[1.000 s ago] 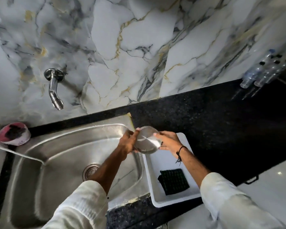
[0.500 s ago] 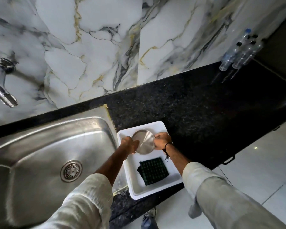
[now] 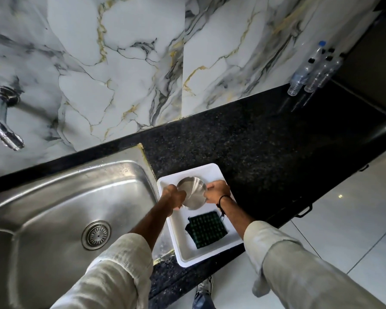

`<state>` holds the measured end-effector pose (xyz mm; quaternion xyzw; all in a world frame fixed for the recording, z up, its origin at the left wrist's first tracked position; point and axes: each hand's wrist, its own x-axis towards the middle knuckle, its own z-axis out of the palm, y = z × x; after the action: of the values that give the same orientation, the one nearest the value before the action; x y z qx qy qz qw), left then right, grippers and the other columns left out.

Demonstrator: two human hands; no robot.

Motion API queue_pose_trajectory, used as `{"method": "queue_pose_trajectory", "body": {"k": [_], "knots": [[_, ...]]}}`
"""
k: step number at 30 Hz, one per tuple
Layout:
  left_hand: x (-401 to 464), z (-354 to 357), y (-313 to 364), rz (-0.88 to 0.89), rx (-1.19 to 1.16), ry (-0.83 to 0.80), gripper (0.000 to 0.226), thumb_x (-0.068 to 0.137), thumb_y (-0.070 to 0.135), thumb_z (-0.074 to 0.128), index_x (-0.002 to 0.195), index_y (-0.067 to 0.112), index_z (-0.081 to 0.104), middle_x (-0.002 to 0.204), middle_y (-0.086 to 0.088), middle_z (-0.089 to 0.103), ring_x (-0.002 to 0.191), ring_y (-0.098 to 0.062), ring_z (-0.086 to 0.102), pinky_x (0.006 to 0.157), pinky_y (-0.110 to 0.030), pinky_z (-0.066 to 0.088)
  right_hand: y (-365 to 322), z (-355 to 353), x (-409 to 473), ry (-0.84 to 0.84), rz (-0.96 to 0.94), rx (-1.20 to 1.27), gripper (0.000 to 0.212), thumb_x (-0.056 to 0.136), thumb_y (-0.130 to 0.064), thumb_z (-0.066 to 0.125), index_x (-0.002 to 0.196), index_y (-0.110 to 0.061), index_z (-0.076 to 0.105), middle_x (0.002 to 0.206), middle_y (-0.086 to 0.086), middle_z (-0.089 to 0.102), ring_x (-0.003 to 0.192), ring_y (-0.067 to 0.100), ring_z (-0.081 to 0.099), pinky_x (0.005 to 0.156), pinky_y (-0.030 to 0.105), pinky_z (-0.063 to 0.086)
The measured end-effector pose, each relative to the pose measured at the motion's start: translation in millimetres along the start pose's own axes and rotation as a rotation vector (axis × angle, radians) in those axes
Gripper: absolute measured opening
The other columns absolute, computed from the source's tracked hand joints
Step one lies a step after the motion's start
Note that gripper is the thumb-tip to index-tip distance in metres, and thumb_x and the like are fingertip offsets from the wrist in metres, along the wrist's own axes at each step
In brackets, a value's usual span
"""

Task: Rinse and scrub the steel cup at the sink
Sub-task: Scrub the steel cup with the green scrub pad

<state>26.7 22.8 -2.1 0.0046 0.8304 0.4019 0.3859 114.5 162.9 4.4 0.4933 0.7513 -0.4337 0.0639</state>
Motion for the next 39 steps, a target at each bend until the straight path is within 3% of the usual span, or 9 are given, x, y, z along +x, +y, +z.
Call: {"method": "queue_pose_trajectory", "body": {"k": [2,7,12,15,19,22,30,34,39], "knots": [[-4,-4,-5,-0.01,-0.056,0.014,0.03,0.093,0.021,0.065,0.106,-0.006,0.062,0.084,-0.02,0.067,0.059,-0.025,0.064,0.049,-0.027,0.055,1,1,-6,0.065,-0.027,-0.03,0.011,0.075,0.006,0.069,0.08,0.002,0.077,0.077,0.01,0.067,0.088,0.026,0.077,0.079,0.032,0.065],[-15,-28,-2,0.029,-0.248,0.093,0.03,0.091,0.034,0.071,0.097,0.005,0.064,0.077,-0.013,0.066,0.064,-0.024,0.061,0.059,-0.032,0.052,-8,-10,-15,0.064,-0.033,0.181,0.032,0.073,0.005,0.08,0.103,-0.004,0.083,0.1,0.012,0.083,0.095,0.028,0.08,0.086,0.044,0.068],[-38,-51,1,-0.051,-0.842,-0.415,0.035,0.098,0.038,0.062,0.114,0.01,0.074,0.109,-0.02,0.075,0.096,-0.033,0.071,0.094,-0.049,0.058,-24,-9,-28,-0.139,-0.059,0.438,0.032,0.081,0.012,0.076,0.111,0.001,0.077,0.11,0.021,0.078,0.086,0.022,0.073,0.072,0.028,0.065],[-39,-55,-11,-0.067,-0.947,-0.436,0.038,0.1,0.046,0.055,0.109,0.015,0.076,0.101,-0.015,0.081,0.088,-0.031,0.078,0.08,-0.053,0.064,-13,-7,-35,-0.214,-0.004,0.508,0.028,0.088,-0.008,0.081,0.115,-0.001,0.076,0.117,0.02,0.078,0.101,0.028,0.077,0.083,0.031,0.064],[-37,-65,-34,-0.058,-1.048,-0.384,0.055,0.097,0.049,0.059,0.139,0.014,0.06,0.136,-0.021,0.066,0.125,-0.04,0.063,0.104,-0.066,0.048,32,-3,-45,-0.091,-0.07,-0.412,0.062,0.085,-0.029,0.083,0.139,-0.007,0.061,0.141,0.016,0.062,0.135,0.034,0.059,0.111,0.037,0.05],[-38,-74,-44,-0.032,-1.097,-0.38,0.055,0.093,0.047,0.066,0.138,0.015,0.06,0.139,-0.023,0.063,0.124,-0.047,0.063,0.1,-0.073,0.046,51,14,-64,-0.122,-0.057,-0.637,0.069,0.085,-0.025,0.082,0.141,-0.007,0.048,0.15,0.017,0.047,0.141,0.04,0.05,0.113,0.043,0.049],[-52,-93,-58,0.061,-1.301,-0.472,0.061,0.089,0.027,0.067,0.146,0.01,0.052,0.15,-0.028,0.049,0.128,-0.061,0.052,0.099,-0.084,0.035,27,13,-79,-0.155,0.031,-0.409,0.026,0.078,-0.017,0.077,0.102,-0.007,0.073,0.104,0.013,0.074,0.11,0.03,0.073,0.081,0.033,0.058],[-58,-101,-59,0.103,-1.332,-0.488,0.056,0.086,0.021,0.065,0.14,0.013,0.057,0.147,-0.027,0.05,0.128,-0.06,0.052,0.099,-0.085,0.034,-11,-2,-83,-0.068,0.044,0.051,0.003,0.069,-0.01,0.071,0.072,-0.009,0.071,0.08,0.009,0.068,0.085,0.029,0.068,0.069,0.032,0.052],[-60,-104,-54,0.073,-1.249,-0.527,0.061,0.084,0.034,0.068,0.14,0.013,0.059,0.148,-0.03,0.052,0.128,-0.058,0.054,0.103,-0.081,0.034,-77,-1,-104,0.21,-0.354,0.216,0.02,0.074,-0.015,0.069,0.073,0.002,0.06,0.067,0.008,0.053,0.067,0.023,0.048,0.058,0.038,0.043]]}}
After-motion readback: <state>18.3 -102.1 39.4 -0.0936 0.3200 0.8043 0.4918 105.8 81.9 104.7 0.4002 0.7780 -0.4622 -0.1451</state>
